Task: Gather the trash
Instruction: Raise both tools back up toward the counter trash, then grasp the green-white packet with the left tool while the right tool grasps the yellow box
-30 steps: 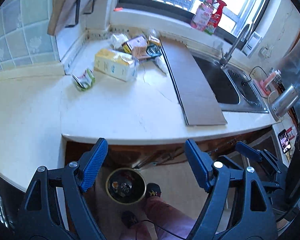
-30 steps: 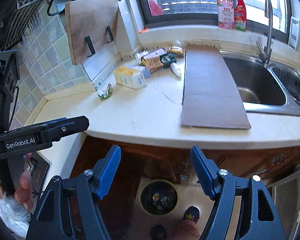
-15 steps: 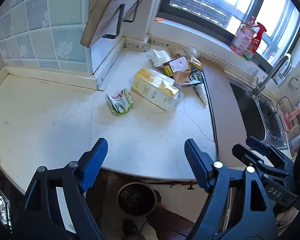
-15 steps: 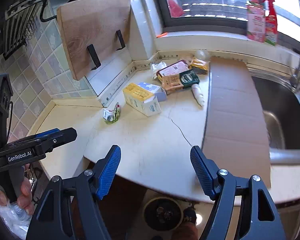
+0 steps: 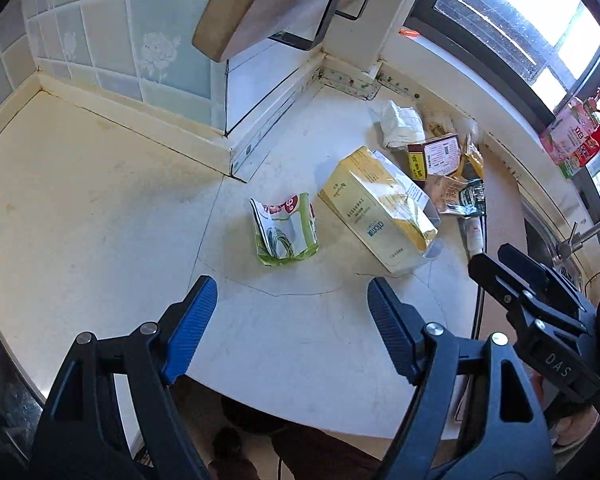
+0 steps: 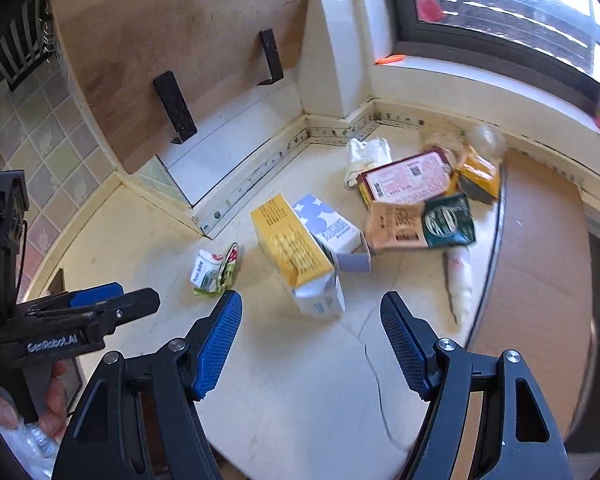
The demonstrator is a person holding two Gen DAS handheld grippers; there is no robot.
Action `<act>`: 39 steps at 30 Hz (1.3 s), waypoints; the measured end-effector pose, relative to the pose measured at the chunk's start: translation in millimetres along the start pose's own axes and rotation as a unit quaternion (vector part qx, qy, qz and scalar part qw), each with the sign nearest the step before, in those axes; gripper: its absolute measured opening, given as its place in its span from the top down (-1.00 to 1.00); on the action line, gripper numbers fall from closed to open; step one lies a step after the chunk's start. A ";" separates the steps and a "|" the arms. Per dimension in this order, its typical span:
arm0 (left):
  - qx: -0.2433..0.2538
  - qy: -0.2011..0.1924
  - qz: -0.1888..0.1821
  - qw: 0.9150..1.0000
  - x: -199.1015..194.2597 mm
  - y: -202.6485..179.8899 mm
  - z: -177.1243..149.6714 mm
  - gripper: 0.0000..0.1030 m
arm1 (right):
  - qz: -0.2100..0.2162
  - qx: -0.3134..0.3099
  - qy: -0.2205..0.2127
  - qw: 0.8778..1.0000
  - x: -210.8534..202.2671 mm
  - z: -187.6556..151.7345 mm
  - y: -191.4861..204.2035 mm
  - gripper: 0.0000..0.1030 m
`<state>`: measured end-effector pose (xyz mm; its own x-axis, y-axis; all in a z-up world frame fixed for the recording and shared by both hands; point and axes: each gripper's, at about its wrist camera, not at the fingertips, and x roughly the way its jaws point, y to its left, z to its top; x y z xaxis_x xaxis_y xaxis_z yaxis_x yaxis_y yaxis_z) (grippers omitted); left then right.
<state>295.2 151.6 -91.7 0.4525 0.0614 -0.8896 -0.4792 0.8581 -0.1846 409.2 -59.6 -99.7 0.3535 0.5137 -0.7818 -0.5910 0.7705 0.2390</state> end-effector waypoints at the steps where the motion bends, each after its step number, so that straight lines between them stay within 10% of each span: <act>1: -0.001 0.003 0.004 1.000 6.9 -2.8 2.3 -0.46 | 0.001 -0.006 0.004 1.000 8.5 3.4 0.3 -0.42; 8: -0.015 0.023 0.033 0.999 49.6 -15.2 15.9 -0.47 | 0.006 -0.067 0.034 0.997 75.9 21.4 5.2 -0.38; 17: -0.029 0.044 0.066 0.996 95.8 -12.5 31.9 -0.44 | 0.023 -0.103 0.073 0.992 118.8 16.3 6.2 0.14; 29: -0.004 0.040 0.073 0.997 109.5 -19.0 34.6 0.55 | 0.033 -0.106 0.068 0.992 115.8 14.6 4.4 0.23; 39: 0.020 0.024 0.049 0.998 72.8 -19.3 20.4 0.67 | 0.004 -0.094 0.046 0.995 77.1 4.2 7.0 0.26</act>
<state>352.8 149.9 -144.4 0.3676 0.1230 -0.9218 -0.4885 0.8690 -0.0788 435.4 -13.1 -155.9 0.2852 0.4769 -0.8314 -0.7220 0.6774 0.1409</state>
